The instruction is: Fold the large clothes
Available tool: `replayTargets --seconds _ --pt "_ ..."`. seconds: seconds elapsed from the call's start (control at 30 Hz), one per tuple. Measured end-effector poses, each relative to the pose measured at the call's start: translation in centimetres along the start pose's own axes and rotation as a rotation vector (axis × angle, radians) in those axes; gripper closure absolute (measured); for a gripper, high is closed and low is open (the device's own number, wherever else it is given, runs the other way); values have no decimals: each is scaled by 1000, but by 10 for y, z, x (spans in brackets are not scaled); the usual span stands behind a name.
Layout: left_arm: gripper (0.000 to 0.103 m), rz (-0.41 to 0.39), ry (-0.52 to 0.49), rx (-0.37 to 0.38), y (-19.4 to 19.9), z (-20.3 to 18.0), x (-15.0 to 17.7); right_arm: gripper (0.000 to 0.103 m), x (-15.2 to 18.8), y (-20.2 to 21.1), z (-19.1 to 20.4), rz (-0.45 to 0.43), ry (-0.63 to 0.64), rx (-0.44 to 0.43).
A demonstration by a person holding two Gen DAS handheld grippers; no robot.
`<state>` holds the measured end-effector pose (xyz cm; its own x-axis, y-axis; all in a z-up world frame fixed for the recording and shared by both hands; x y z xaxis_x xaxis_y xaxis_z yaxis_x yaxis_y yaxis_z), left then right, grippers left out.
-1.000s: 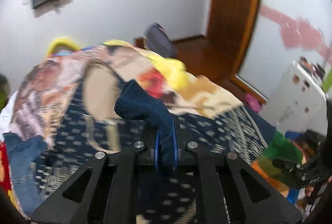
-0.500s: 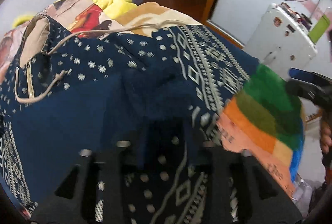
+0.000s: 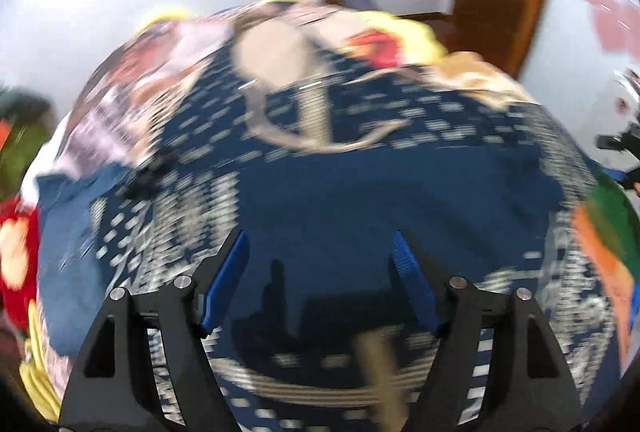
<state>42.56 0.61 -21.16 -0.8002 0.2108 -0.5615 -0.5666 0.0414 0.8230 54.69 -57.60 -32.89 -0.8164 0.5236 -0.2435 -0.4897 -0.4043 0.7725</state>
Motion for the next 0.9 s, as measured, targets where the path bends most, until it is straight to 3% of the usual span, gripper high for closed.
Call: replayTargets --seconds 0.17,0.23,0.33,0.43,0.63,0.9 --pt "30 18 154 -5 -12 56 18 13 -13 -25 -8 -5 -80 -25" --pt "30 16 184 -4 -13 66 22 40 -18 -35 -12 -19 -108 17" --pt "30 11 196 -13 -10 75 28 70 -25 -40 -13 -61 -123 65" --pt "30 -2 180 -29 -2 74 33 92 -28 -31 3 -108 -60 115" --pt "30 -73 122 -55 29 66 34 95 -21 16 74 -230 157 108" --pt "30 -160 97 -53 73 67 41 96 10 63 209 -307 351 -74"
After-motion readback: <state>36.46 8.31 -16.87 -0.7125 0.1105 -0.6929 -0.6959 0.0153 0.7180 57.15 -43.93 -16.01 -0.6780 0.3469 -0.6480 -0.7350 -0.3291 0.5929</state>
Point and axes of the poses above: each gripper's, at about its wrist camera, not at the fingertips, and y roughly against the way its jaws point, z to its left, x to its underside, the point moved 2 cm from there along -y, roughly the way its jaws point, and after that the axes turned 1 degree about -y, right-handed, at the moved point
